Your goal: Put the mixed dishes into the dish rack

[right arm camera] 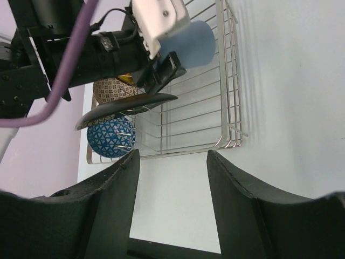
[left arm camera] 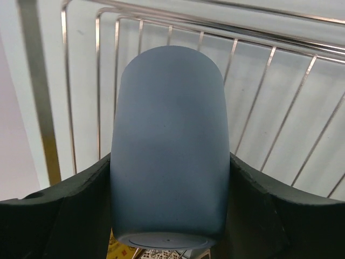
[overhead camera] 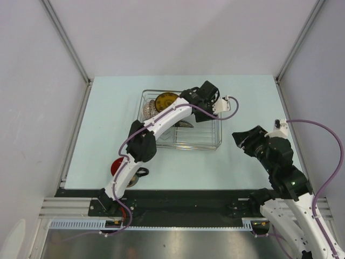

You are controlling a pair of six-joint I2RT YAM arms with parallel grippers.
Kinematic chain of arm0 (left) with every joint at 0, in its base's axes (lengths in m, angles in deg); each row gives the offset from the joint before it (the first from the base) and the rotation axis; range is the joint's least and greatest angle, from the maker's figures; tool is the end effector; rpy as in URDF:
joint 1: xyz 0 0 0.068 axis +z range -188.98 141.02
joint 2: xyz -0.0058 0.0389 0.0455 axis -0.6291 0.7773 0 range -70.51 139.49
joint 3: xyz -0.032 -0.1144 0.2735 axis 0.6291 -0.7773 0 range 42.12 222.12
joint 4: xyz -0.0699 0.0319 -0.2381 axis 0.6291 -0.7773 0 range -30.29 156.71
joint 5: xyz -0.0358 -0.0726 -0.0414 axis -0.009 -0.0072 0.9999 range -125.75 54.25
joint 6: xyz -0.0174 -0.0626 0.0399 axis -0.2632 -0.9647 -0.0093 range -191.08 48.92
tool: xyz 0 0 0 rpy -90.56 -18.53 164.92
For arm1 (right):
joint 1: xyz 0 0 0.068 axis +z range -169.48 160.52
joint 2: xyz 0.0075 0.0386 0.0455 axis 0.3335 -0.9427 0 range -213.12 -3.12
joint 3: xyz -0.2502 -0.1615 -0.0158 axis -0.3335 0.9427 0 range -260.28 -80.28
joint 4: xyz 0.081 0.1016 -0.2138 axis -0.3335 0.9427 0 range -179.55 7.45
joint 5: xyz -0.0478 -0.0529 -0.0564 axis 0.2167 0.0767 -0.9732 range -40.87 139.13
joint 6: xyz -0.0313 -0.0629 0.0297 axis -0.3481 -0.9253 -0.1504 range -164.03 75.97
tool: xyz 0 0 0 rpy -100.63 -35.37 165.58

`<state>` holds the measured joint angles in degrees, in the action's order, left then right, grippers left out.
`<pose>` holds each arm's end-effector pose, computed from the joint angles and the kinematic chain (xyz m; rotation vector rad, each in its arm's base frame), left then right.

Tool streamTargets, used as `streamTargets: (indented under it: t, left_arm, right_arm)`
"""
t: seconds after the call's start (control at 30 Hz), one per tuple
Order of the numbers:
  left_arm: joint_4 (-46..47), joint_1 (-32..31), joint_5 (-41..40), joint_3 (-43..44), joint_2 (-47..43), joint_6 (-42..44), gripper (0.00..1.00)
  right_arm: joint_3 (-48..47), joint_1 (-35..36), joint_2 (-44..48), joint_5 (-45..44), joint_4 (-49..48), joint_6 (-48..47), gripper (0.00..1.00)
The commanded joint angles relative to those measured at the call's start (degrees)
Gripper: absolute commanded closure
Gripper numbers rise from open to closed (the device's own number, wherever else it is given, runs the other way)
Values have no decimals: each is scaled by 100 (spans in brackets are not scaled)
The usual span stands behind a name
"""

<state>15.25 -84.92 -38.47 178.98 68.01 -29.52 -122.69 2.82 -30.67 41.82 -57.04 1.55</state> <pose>0.3882 -0.3967 0.2482 1.7122 1.8171 0.0273 0.0994 0.0318 0.3235 0.4786 1.8756 0.6870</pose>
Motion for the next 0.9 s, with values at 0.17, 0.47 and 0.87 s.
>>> streamTargets:
  t: [0.17, 0.47, 0.87]
  left_arm:
    - [-294, -12, 378, -10, -9, 1283, 100]
    - [-435, -39, 79, -124, 105, 2163, 99]
    - [-365, -135, -307, -318, 237, 2462, 54]
  right_arm:
    - [58, 11, 48, -148, -122, 82, 43]
    - [75, 19, 197, -148, -17, 197, 43]
    - [75, 11, 259, -87, -52, 249, 43]
